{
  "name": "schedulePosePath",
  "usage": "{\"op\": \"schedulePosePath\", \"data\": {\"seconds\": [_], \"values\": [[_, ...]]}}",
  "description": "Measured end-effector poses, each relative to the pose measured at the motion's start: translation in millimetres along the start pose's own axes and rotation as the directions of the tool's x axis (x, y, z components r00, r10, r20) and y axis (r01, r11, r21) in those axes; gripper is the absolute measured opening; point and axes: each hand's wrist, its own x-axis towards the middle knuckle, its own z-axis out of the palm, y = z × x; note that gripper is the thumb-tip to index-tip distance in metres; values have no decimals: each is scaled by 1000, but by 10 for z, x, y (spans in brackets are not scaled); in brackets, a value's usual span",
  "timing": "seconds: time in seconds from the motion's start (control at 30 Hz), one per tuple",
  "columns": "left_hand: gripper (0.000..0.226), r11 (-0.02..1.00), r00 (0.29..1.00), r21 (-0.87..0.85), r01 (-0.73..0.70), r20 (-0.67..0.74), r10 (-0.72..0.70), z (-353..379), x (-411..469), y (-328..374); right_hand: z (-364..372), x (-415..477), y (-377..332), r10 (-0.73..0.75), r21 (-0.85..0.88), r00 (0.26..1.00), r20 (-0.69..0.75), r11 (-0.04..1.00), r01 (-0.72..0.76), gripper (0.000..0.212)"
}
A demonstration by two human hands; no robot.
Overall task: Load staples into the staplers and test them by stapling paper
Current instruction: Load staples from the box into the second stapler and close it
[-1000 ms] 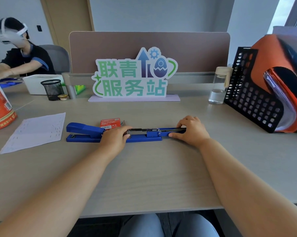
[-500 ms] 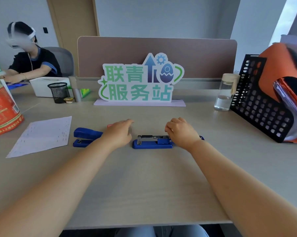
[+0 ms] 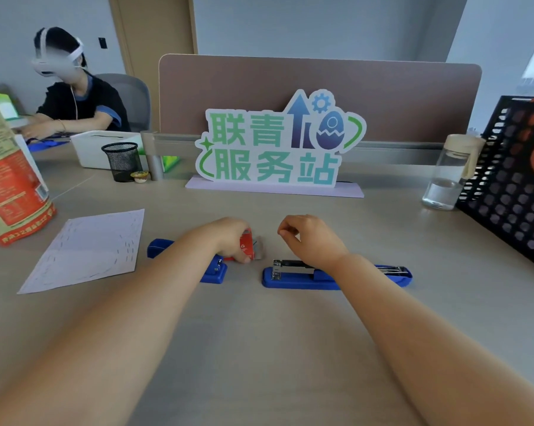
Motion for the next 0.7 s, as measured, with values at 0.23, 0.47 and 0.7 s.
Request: {"op": "schedulePosePath", "data": {"seconds": [0.23, 0.47, 0.7], "values": [[86, 946, 910, -205, -250, -384, 157, 105, -176, 172, -23, 73, -45, -95, 119, 961, -258, 984, 129, 11], [87, 930, 814, -225, -291, -569, 117, 307, -315, 227, -17, 8, -187, -238, 93, 853, -464, 945, 314, 13], [85, 950, 783, -133, -283, -605, 149, 287, -369, 286, 45, -60, -85, -244, -18, 876, -415, 965, 261, 14]]}}
